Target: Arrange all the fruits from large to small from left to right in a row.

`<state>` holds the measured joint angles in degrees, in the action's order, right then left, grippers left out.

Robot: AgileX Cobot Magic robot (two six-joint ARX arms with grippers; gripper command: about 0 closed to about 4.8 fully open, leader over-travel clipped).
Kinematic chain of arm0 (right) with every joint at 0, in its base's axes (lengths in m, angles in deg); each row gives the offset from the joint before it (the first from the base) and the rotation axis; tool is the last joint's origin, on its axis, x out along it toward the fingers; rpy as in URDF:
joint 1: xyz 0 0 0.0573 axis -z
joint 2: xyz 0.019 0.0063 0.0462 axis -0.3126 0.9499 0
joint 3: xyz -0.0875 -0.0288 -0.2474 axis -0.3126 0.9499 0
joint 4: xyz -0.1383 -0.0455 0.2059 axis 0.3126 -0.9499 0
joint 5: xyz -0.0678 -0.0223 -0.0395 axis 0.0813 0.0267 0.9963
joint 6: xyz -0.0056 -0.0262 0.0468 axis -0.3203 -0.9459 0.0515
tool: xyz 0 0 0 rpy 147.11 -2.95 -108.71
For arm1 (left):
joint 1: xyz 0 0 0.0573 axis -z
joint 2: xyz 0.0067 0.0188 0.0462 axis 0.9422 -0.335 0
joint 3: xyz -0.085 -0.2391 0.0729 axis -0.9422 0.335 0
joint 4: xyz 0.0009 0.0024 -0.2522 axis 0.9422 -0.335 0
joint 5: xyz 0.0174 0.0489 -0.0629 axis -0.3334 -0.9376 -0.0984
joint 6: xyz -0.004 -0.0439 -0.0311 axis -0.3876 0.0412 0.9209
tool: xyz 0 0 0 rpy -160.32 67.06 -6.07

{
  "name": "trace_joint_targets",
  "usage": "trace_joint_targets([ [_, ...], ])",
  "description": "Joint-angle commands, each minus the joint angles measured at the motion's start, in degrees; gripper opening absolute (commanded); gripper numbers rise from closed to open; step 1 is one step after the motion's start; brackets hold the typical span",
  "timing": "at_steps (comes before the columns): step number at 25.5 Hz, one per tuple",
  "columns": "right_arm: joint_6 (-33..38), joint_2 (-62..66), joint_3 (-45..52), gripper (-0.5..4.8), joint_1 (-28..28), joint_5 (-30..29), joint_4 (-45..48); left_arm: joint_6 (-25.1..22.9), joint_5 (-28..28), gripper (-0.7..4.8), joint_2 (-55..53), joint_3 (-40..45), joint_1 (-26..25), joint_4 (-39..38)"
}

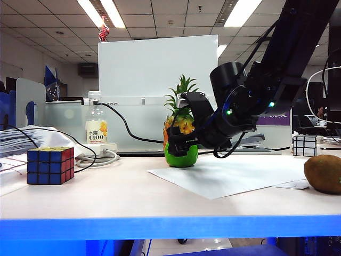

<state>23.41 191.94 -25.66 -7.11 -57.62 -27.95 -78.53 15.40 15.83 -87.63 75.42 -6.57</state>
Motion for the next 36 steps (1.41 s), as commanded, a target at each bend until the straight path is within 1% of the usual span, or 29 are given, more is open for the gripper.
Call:
trace_joint_targets([
  [1,0.9,0.22,-0.74,4.79,-0.13,-0.24,1.44,-0.22,-0.2,-0.06,0.09,-0.07,-0.02,0.79],
  [7,1.55,2.43,-2.97,4.79,-0.17,-1.53,1.42,-0.22,-0.17,-0.06,0.09,-0.07,-0.02,0.77],
  [10,2.58,2.64,-3.39,4.79,-0.2,-1.46,1.49,-0.2,-0.15,-0.06,0.09,-0.07,-0.02,0.77],
  [18,2.49,2.64,-3.5,4.79,-0.2,-0.35,1.07,-0.22,-0.2,-0.06,0.09,-0.07,-0.02,0.77],
  [20,2.51,2.64,-3.5,2.61,-0.2,-0.63,0.61,-0.22,-0.17,-0.06,0.09,-0.07,-0.02,0.79],
  [22,2.51,2.64,-3.5,0.57,-0.2,-1.57,0.28,-0.22,-0.2,-0.06,0.09,-0.07,-0.02,0.77],
  [23,2.54,2.64,-3.5,0.01,-0.2,-1.88,0.28,-0.22,-0.2,-0.06,0.09,-0.07,-0.02,0.77],
  [26,2.71,2.51,-3.5,-0.06,-0.2,-1.95,0.52,-0.22,-0.22,-0.06,0.09,-0.07,-0.02,0.72],
  [30,5.6,1.29,-3.43,-0.06,-0.31,-1.97,-0.11,-0.31,-0.44,-0.06,0.09,-0.07,-0.02,0.63],
  [36,4.87,-4.79,-3.08,-0.06,-0.9,-2.95,-6.71,-0.39,-0.42,-0.06,0.09,-0.07,-0.02,0.57],
])
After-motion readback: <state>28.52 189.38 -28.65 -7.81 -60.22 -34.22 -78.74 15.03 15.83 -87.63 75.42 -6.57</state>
